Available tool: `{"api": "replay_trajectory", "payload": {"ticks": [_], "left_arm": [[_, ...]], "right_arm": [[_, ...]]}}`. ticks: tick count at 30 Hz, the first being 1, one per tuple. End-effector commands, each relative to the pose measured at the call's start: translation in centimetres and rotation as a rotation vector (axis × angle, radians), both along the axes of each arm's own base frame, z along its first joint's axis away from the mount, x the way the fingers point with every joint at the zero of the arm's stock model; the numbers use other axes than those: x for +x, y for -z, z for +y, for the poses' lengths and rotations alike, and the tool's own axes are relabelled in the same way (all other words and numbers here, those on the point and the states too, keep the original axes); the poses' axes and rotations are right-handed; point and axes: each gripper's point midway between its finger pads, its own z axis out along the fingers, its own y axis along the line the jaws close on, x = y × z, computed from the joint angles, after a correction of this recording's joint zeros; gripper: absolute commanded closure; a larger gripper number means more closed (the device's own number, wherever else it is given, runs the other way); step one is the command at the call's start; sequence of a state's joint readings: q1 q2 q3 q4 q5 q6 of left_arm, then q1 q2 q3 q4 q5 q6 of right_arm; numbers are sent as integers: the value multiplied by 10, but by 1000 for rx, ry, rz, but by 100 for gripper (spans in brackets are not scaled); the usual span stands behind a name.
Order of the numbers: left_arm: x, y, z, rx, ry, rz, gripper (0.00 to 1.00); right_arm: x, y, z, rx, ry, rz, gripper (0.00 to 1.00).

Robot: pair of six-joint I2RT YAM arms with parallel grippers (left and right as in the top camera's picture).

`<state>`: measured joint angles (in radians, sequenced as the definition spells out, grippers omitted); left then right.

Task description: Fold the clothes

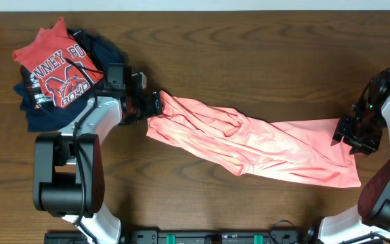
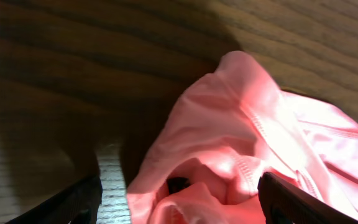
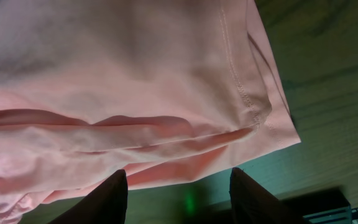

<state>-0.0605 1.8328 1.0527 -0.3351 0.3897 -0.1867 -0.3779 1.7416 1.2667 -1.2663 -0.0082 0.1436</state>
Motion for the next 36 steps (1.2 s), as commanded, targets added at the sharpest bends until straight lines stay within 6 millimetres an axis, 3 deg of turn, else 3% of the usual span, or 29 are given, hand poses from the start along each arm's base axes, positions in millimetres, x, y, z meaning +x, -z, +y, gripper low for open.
{"api": "replay_trajectory", "payload": {"ticks": [1,6,11,13,17,18,25,32,36], "left_arm": [[-3,5,-10,-15,48,9,19],[-13,15,-18,-5,82,45,20],[-27,19,-17,10,124,90,39],[-33,21,-17,18,149,108,52],[-38,21,-16,22,158,123,92],[-38,21,-16,22,158,125,94],[-49,12,-7,69,145,161,94],[-59,-1,29,224,62,202,94],[-64,-14,66,313,-43,215,94]], "right_arm": [[-1,-3,-2,-4,-3,-12,49],[-1,-3,-3,-8,-3,-11,48],[0,-3,-3,-8,-3,-13,48],[-1,-3,-3,-7,-3,-12,48],[-2,-3,-2,-5,-3,-6,48],[-3,-3,-2,-4,-3,-4,48],[-3,-3,-3,-8,-3,-3,49],[-2,-3,-3,-12,4,-3,51],[-7,-4,-11,-62,16,22,50]]}}
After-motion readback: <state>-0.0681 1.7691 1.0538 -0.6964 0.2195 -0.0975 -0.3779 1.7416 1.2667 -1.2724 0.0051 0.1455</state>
